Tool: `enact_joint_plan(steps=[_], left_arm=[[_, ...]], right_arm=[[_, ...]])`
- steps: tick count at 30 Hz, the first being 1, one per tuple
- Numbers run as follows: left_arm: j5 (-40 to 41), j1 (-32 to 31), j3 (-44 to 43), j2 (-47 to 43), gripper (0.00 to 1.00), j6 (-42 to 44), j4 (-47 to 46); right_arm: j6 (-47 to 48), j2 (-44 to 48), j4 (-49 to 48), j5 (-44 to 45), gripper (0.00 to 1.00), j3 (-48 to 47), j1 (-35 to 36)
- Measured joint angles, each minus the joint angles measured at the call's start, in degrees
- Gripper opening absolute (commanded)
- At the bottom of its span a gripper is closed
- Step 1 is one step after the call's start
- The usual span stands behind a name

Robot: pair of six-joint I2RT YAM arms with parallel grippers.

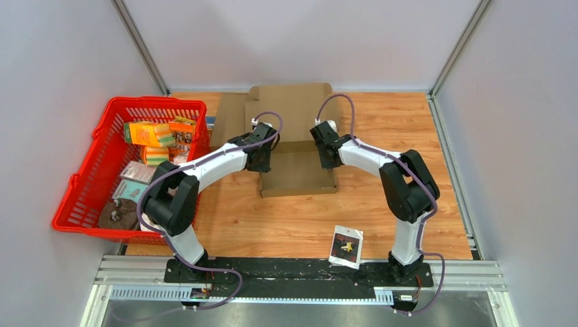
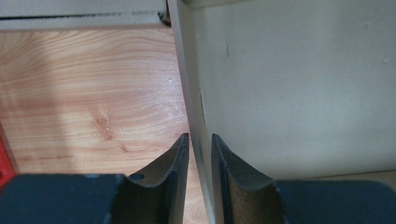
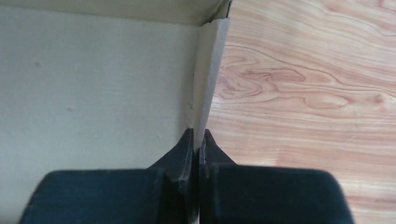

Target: Fold the paper box

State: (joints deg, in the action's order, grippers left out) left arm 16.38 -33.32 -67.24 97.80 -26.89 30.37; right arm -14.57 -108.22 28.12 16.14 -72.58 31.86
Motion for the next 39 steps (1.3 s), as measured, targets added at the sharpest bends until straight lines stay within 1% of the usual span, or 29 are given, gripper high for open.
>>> enact_joint_plan(steps=[1,2,6,9,10,11,12,13,14,15,17,18,21,24,27,29,30,32,33,35,36,39], left_arm=[[-0.39,0.17,0.00,0.13,0.25,0.00,-0.02],[-0.87,0.35,0.00,0.31,0.23,0.02,-0.13],[-2.32,0.98,0.00,0.79,0.18,0.00,-0.24],[-2.95,1.18,0.00,0.76,0.18,-0.09,-0.31],[-3.02,1.18,0.00,0.76,0.21,-0.13,-0.42],[-3.04,1.18,0.02,0.76,0.24,-0.17,-0.46],[-3.13,1.18,0.07,0.76,0.33,-0.17,-0.57],[-3.30,1.18,0.50,0.59,0.39,-0.09,-1.20],[-3.41,1.18,1.25,0.20,0.44,0.09,-2.03],[-3.85,1.20,2.27,-0.39,0.50,0.24,-3.15],[-4.44,1.20,4.98,-2.21,0.54,0.33,-5.44],[-4.70,1.20,6.75,-3.65,0.57,0.20,-6.51],[-5.46,1.20,10.99,-8.13,0.59,0.22,-9.44],[-5.95,1.20,14.60,-12.63,0.61,0.20,-13.03],[-6.12,1.20,18.29,-17.70,0.61,0.02,-15.87],[-6.49,1.20,20.87,-22.12,0.61,-0.33,-16.52],[-6.97,1.20,21.97,-24.57,0.57,-0.59,-16.33],[-9.07,1.14,23.32,-29.53,0.55,-1.51,-15.93],[-10.32,0.83,23.69,-31.89,0.52,-1.95,-15.93],[-13.31,-1.25,23.96,-34.69,0.46,-2.36,-16.41],[-15.04,-3.52,23.93,-35.17,0.40,-2.40,-17.05],[-20.50,-14.38,22.32,-31.87,0.29,-2.38,-18.10]], right_arm=[[-0.31,-0.63,0.68,2.01,0.00,-0.74,0.72],[-0.35,-1.18,1.25,3.52,0.00,-1.33,1.25],[-0.72,-4.17,4.28,10.95,0.00,-4.28,4.07],[-1.07,-6.25,5.88,15.65,0.00,-6.08,5.62],[-1.16,-6.45,5.75,16.61,0.02,-6.01,5.95],[-1.29,-6.43,5.42,16.81,0.12,-5.77,5.97],[-1.40,-5.90,4.87,16.33,0.45,-5.29,5.84],[-1.60,-5.07,3.91,15.45,0.58,-4.31,5.57],[-1.75,-3.91,3.21,14.08,0.67,-2.99,5.14],[-2.08,-2.64,3.30,12.26,0.86,-1.86,4.74],[-2.34,0.00,4.66,8.50,0.99,0.22,3.74],[-2.27,1.62,5.75,6.99,1.00,0.57,3.21],[-2.62,8.07,8.41,4.20,1.00,0.70,2.38],[-4.28,17.75,11.08,2.91,1.00,2.08,1.99],[-7.17,27.58,14.56,1.18,1.00,5.73,1.95],[-9.31,33.35,15.87,-1.09,1.00,11.32,1.90],[-10.40,35.91,16.39,-3.08,1.00,14.84,1.84],[-13.29,40.70,17.31,-7.96,1.00,23.50,1.75],[-15.21,43.12,18.40,-11.10,1.00,28.15,1.79],[-18.58,46.88,19.74,-14.95,1.00,34.10,1.88],[-21.07,49.13,20.63,-16.46,1.00,36.59,2.03],[-26.71,55.28,21.62,-17.70,1.00,39.50,2.14]])
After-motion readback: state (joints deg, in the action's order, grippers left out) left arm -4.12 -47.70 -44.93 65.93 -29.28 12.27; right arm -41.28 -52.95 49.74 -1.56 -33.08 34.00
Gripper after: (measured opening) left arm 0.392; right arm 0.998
